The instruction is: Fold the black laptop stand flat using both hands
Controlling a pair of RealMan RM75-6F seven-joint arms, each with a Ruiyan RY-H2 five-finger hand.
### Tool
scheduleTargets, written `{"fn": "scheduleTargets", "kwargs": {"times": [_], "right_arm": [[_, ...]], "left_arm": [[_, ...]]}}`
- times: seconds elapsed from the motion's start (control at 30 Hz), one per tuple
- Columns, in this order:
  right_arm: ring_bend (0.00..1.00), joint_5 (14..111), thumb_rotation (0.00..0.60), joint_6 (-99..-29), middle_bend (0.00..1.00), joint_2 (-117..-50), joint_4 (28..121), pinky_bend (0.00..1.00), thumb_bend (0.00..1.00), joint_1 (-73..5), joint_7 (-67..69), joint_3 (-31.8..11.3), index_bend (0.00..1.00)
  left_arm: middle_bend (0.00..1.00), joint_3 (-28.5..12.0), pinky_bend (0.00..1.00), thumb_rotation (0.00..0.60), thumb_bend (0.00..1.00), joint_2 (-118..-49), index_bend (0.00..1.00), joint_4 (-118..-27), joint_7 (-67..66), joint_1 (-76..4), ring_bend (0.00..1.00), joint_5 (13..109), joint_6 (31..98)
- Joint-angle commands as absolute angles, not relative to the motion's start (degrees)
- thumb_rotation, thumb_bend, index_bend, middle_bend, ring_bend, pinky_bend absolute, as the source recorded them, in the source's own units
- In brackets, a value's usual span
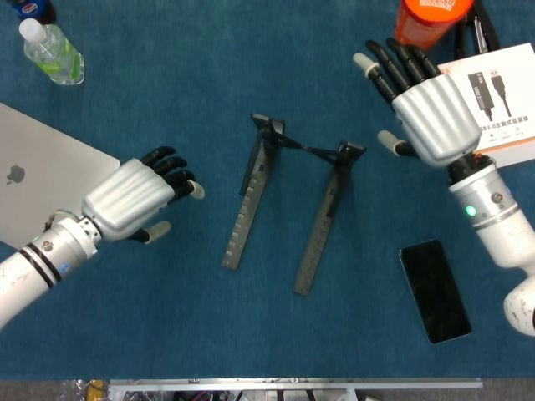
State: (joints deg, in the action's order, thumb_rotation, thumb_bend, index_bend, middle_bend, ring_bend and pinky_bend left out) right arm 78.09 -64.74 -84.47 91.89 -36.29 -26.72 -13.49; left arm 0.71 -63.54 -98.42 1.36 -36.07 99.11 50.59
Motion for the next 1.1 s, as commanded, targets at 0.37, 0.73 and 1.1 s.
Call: {"fn": "scheduleTargets", "kwargs": {"times": [0.37,0.73,1.1], "right_arm": [[0.00,79.24,0.600,-66.65,0.05,-80.10,96.11,0.14,0.16,-34.76,-23.62,-12.07,0.00],[0.00,81.34,0.600,-65.85,0.05,-80.25,98.65,0.14,0.04,-35.16,-20.07,-10.47,0.00],[0.00,79.83,0.600,-64.09,0.05,-86.01,93.97,0.14,0.03,-38.76,-20.32,-12.75,0.00]], "left_arm": [[0.28,0.18,0.14,0.600,0.33,-66.64,0.28,-101.78,2.17,-40.64,0.16,95.93,46.07],[0.29,-0.50,0.16,0.600,0.33,-68.78,0.28,-101.87,-1.78,-42.41,0.17,91.36,44.23],[0.29,0.42,0.16,0.600,0.33,-67.33,0.28,-103.05,-3.88,-41.82,0.17,89.24,45.41]]}}
